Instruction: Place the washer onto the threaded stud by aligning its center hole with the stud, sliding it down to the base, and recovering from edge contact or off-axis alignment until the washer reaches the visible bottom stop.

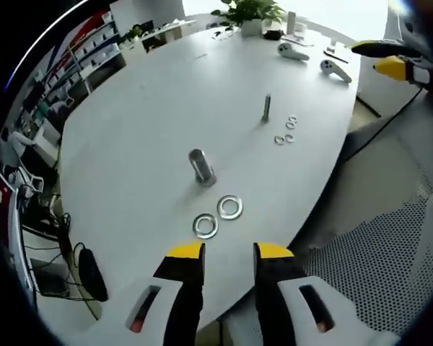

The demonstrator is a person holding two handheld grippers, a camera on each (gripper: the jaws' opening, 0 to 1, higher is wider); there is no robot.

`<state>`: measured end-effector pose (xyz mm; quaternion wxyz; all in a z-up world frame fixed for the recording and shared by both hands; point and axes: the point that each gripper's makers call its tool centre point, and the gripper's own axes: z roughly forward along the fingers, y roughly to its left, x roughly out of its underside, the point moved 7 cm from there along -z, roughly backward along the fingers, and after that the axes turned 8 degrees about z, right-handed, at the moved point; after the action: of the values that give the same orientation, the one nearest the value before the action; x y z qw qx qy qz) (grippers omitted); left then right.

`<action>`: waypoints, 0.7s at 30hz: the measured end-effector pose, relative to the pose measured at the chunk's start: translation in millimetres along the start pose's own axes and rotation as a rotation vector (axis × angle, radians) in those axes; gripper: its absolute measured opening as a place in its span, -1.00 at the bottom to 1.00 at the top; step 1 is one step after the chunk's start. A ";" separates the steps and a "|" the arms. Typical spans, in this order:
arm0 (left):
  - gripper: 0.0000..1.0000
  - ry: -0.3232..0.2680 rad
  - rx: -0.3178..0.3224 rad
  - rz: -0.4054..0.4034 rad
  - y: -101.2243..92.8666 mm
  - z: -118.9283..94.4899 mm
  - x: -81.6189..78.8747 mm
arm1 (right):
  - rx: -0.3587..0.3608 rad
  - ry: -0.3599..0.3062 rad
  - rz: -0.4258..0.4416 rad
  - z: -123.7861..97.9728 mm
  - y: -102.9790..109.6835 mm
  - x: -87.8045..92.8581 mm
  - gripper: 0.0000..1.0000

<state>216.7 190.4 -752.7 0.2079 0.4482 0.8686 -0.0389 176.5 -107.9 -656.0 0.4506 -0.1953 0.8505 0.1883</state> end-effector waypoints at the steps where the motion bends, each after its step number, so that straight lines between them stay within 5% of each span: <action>1: -0.49 0.003 0.005 -0.020 0.2 5.9 1.4 | 0.000 0.002 0.000 0.2 -0.2 0.2 -0.21; 21: -0.39 0.129 0.042 0.006 32.5 56.7 -2.7 | 0.027 -0.012 0.028 -1.3 -7.0 -0.9 -0.23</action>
<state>262.5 193.3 -799.4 0.1419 0.4569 0.8777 -0.0276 179.6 -114.4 -655.5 0.4556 -0.1759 0.8530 0.1842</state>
